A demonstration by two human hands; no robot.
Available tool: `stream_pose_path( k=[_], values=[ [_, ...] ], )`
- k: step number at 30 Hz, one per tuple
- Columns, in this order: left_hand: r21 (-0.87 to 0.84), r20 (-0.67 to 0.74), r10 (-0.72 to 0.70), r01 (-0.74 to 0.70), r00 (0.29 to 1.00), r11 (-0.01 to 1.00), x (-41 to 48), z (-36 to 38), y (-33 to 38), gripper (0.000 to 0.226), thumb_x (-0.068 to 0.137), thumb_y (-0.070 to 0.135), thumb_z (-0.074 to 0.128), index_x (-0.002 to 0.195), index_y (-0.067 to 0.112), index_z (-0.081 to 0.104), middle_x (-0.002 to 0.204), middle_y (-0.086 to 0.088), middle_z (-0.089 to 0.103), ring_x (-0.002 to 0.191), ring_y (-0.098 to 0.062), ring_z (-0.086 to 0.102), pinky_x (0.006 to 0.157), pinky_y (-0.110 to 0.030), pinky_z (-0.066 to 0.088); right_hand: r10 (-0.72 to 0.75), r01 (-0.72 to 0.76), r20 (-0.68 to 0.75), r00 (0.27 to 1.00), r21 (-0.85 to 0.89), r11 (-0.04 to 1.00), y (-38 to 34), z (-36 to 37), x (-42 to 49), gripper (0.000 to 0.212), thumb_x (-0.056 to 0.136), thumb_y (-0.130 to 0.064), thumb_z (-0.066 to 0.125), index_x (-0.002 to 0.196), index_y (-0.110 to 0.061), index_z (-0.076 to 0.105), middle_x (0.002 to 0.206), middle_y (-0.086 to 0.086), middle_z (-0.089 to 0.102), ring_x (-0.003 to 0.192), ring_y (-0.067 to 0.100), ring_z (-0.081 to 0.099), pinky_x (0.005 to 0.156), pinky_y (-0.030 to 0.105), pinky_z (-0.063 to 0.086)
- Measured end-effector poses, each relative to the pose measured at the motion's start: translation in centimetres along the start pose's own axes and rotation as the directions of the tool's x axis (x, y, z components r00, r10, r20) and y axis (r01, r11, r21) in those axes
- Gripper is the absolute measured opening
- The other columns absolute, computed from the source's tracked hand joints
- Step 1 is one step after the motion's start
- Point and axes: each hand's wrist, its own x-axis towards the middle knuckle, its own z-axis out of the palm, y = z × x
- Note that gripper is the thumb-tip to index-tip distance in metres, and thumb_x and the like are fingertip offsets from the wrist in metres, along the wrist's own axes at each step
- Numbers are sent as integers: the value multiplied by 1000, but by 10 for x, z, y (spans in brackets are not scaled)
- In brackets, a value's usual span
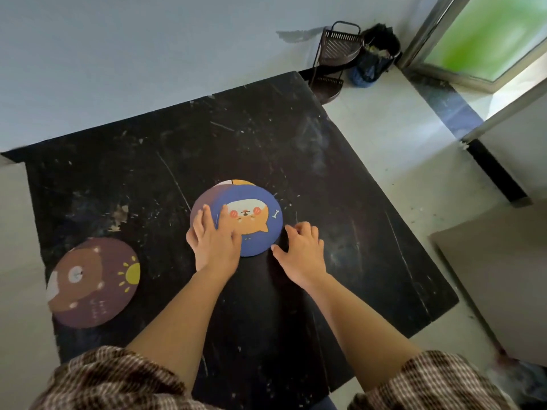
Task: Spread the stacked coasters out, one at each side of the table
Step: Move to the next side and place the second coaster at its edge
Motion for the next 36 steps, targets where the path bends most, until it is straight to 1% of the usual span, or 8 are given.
stream_pose_path(
  k=[7,12,16,20,24,27,33,36],
  values=[
    [-50,-44,-66,64,997,997,13,3,6,51,96,29,41,145,29,25,154,-9,24,141,-28,12,109,-50,17,145,-117,-86,986,275,954,-14,16,8,25,82,-31,62,102,-17,60,102,-3,42,102,16,37,90,36,40],
    [-304,-155,-198,144,968,942,20,-7,13,51,91,21,55,139,27,39,138,-10,40,127,-30,32,102,-49,27,372,-242,-45,927,686,686,-27,15,11,29,77,-14,67,100,-26,57,90,-3,54,85,13,56,66,26,48],
    [-705,-94,-415,234,905,670,27,-23,17,35,91,17,55,126,16,57,126,-8,60,116,-25,54,95,-38,44,308,-248,62,949,752,611,-27,7,13,38,76,-13,69,97,-38,50,81,4,65,75,18,65,59,27,51],
    [-823,24,-481,290,876,488,19,-30,19,21,92,16,51,109,16,63,99,1,63,89,-13,58,72,-27,49,276,-260,117,954,780,569,-23,-2,13,43,78,-1,63,103,-35,53,89,15,66,80,24,66,63,39,59],
    [-867,142,-482,344,864,362,-9,-22,12,7,87,16,49,81,16,54,69,5,50,64,-10,47,55,-25,37,210,-263,182,961,840,474,-3,-28,11,44,79,11,49,101,-26,59,81,16,68,71,21,67,50,33,56],
    [-838,153,-425,345,892,422,-36,-13,7,17,85,22,50,72,11,51,69,-1,50,63,-15,43,56,-30,33,129,-298,269,954,826,479,19,-50,7,42,81,14,43,103,-16,62,75,10,65,64,18,64,50,31,54],
    [-726,226,-110,242,968,644,-81,-5,26,44,84,32,65,125,18,57,107,3,62,103,-16,56,86,-32,43,-31,-325,511,859,591,738,57,-83,-10,45,78,15,41,95,-16,68,64,1,65,63,15,60,57,30,53],
    [-668,228,36,129,973,733,-101,4,43,43,82,31,69,123,18,62,109,2,66,102,-13,59,86,-29,46,-92,-242,569,817,482,842,65,-90,-17,44,78,14,41,98,-14,68,71,2,63,65,14,59,54,25,49]
  ],
)
